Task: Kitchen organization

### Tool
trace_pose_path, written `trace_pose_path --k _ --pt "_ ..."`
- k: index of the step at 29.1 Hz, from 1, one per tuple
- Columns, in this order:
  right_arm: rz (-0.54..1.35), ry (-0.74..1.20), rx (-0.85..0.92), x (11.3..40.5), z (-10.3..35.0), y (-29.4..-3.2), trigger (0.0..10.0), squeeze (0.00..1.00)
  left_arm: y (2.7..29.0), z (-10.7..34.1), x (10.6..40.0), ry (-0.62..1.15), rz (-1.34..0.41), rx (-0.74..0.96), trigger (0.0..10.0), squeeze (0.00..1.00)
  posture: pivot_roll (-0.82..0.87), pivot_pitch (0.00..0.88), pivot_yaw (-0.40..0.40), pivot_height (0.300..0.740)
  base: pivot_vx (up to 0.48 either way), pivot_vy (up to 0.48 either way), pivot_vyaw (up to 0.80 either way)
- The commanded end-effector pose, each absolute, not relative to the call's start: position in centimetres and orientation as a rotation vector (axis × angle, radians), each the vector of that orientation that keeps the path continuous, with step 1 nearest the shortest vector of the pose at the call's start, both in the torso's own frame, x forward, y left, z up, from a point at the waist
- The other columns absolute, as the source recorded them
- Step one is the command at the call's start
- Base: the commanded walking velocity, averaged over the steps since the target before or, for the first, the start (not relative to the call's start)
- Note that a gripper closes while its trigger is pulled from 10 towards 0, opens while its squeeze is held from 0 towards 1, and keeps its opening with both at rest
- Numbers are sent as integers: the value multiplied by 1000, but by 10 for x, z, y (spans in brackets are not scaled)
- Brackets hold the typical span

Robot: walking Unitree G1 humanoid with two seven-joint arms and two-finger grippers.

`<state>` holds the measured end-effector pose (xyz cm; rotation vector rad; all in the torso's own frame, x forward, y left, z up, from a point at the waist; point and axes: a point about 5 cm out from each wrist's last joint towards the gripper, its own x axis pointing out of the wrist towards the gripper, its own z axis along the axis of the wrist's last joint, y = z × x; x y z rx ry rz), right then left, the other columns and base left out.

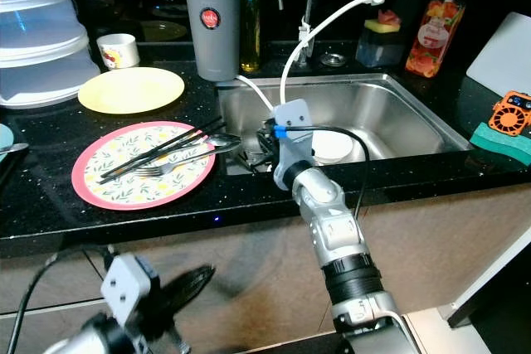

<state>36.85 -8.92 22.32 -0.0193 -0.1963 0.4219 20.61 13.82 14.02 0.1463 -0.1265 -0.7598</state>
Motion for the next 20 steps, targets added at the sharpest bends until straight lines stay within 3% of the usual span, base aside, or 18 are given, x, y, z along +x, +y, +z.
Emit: trace_pose_path --k 1,7,14,20 --pt "389 -202 11 371 224 -95 10000 0 138 145 208 -137 -748 130 10000 0 51 56 -53 740 0 0 0" --pt "299 -215 123 376 227 -108 10000 0 131 181 228 -242 -772 91 10000 0 55 51 -44 740 0 0 0" --pt "228 -212 169 380 226 -119 10000 0 131 239 260 -457 -629 16 10000 0 61 42 -25 740 0 0 0" --pt "245 -200 189 381 225 -110 10000 0 149 273 295 -440 -447 158 10000 0 72 38 4 740 0 0 0"
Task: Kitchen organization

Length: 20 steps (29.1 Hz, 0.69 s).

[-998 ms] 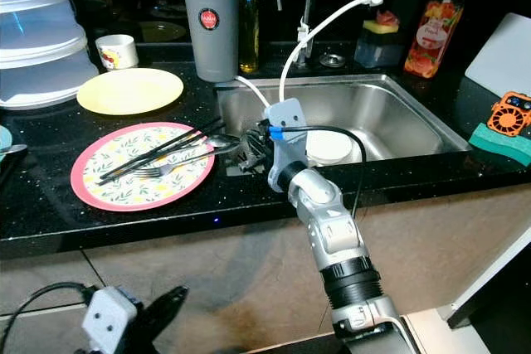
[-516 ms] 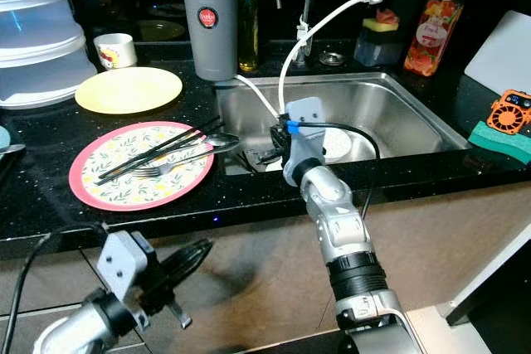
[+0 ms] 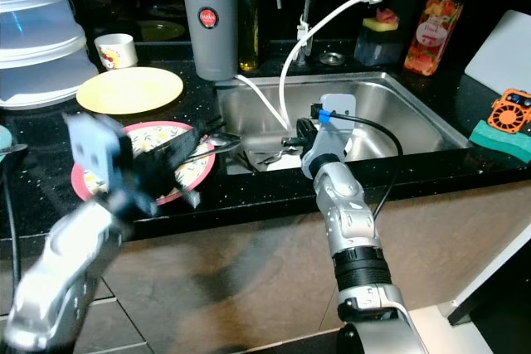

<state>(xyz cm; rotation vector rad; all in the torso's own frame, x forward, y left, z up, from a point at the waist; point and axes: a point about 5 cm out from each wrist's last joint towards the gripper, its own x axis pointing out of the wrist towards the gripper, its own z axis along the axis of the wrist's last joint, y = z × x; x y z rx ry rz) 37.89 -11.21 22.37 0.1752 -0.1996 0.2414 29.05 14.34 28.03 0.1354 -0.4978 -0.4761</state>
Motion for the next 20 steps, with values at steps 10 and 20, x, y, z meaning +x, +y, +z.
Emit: trace_pose_path --k 10,20 --pt "400 -163 150 380 227 -84 10000 0 203 278 341 -164 -316 530 10000 0 75 43 26 740 0 0 0" --pt "421 -156 144 379 226 -78 10000 0 213 280 352 -95 -442 614 10000 0 90 60 59 740 0 0 0"
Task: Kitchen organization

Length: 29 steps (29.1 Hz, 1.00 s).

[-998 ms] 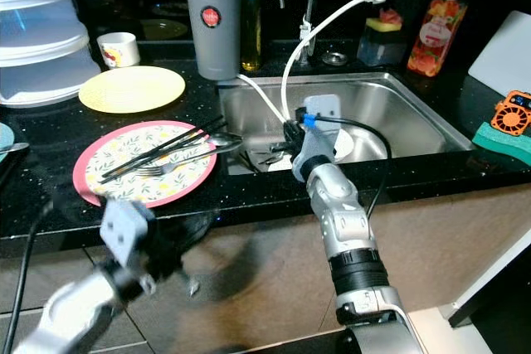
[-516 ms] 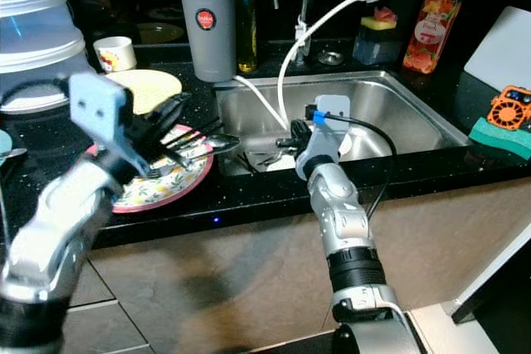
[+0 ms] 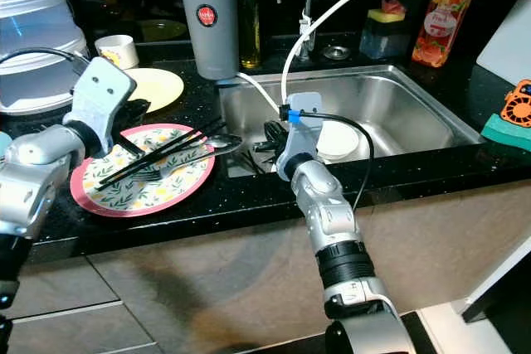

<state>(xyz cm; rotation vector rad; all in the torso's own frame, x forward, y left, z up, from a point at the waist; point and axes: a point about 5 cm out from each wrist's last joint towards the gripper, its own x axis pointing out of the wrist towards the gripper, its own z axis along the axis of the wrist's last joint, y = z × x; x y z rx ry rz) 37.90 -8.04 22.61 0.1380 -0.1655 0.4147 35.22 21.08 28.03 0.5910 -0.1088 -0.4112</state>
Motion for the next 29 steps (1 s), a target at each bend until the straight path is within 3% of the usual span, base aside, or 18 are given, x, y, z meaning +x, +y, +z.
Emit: trace_pose_path --k 1,5,6,7,15,16,23,29 --pt "421 -154 145 379 225 -77 10000 0 213 279 353 -91 -463 587 10000 0 90 60 59 740 0 0 0" --pt "424 -151 145 378 224 -77 10000 0 212 281 354 -94 -492 519 10000 0 84 59 63 740 0 0 0" --pt "425 -150 144 377 224 -77 10000 0 212 283 354 -96 -503 491 10000 51 78 58 61 740 0 0 0" --pt "427 -150 141 377 224 -78 10000 0 213 285 355 -96 -515 464 10000 1000 75 55 61 740 0 0 0" --pt "439 -146 130 376 225 -78 10000 0 221 284 355 -66 -553 381 10000 1000 67 49 51 740 0 0 0" --pt "444 -144 130 376 225 -77 10000 0 221 283 355 -53 -571 356 10000 0 67 49 51 740 0 0 0" --pt "466 -132 128 374 223 -74 10000 0 226 269 342 74 -739 315 10000 0 64 46 42 740 0 0 0" --pt "472 -123 126 373 222 -73 10000 0 233 258 341 154 -740 279 10000 0 64 46 42 740 0 0 0"
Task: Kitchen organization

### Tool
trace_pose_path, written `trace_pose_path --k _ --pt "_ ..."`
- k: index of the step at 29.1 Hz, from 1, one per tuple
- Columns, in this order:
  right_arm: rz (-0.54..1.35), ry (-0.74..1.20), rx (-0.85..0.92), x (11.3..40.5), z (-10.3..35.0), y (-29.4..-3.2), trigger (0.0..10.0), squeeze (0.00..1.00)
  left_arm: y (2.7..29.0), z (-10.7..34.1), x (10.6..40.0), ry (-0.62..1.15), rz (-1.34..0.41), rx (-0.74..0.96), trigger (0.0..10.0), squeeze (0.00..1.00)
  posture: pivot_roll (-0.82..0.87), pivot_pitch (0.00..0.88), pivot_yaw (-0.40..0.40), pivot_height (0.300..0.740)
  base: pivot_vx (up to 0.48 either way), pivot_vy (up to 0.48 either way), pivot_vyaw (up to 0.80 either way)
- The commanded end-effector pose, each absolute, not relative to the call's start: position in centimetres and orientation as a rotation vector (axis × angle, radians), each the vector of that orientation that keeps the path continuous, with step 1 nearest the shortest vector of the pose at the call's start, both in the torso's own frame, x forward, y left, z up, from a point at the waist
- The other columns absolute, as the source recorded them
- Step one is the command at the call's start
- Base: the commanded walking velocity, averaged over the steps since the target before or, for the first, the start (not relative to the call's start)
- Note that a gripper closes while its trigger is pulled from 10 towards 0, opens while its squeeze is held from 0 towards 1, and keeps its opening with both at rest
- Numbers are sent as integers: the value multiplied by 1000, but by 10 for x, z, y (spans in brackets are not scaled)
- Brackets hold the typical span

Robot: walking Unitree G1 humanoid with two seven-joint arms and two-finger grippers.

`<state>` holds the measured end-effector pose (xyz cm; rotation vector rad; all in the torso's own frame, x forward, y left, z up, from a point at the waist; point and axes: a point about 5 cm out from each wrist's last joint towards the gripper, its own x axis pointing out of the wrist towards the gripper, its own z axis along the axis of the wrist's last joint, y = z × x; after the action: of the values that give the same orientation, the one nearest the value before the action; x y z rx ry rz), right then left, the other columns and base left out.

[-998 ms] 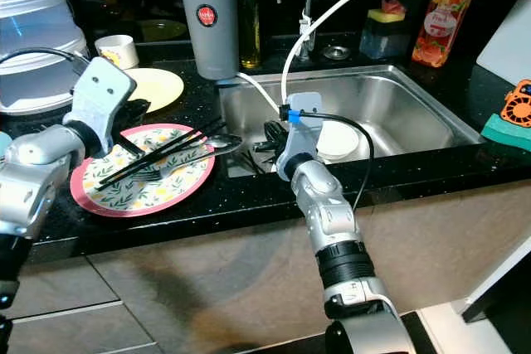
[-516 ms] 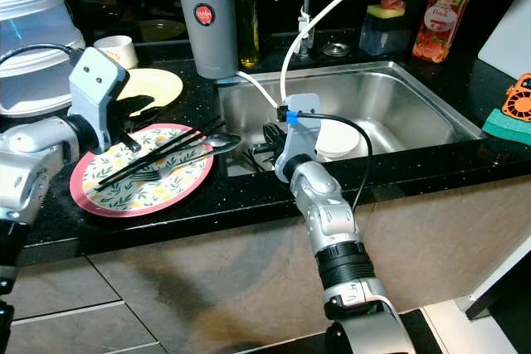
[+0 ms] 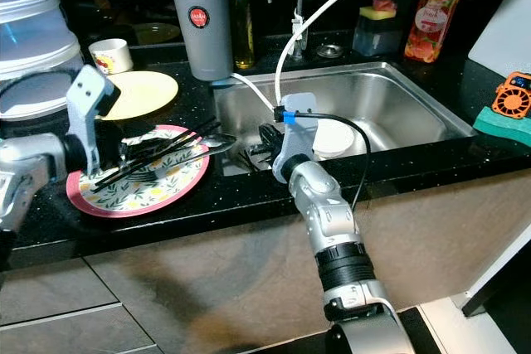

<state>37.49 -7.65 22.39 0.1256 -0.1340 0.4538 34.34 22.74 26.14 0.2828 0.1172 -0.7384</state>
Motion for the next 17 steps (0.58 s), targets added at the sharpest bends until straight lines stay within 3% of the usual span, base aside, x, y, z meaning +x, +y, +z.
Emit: trace_pose_path --k 1,8,10,11,12,17 --pt "472 -123 126 373 222 -73 10000 0 233 258 341 154 -740 279 10000 0 64 46 42 740 0 0 0" --pt "478 -109 120 372 220 -73 10000 0 237 238 337 298 -757 268 9843 0 54 39 37 740 0 0 0" --pt "479 -107 120 372 220 -73 10000 0 240 237 338 315 -733 257 2353 0 54 41 37 740 0 0 0" --pt "479 -107 120 372 220 -73 10000 0 240 237 338 315 -733 257 2353 0 54 41 37 740 0 0 0" --pt "479 -106 119 372 220 -73 10000 0 241 236 338 323 -721 257 0 0 54 42 36 740 0 0 0" --pt "481 -100 118 372 219 -73 10000 0 241 237 337 332 -724 252 0 0 56 45 35 740 0 0 0"
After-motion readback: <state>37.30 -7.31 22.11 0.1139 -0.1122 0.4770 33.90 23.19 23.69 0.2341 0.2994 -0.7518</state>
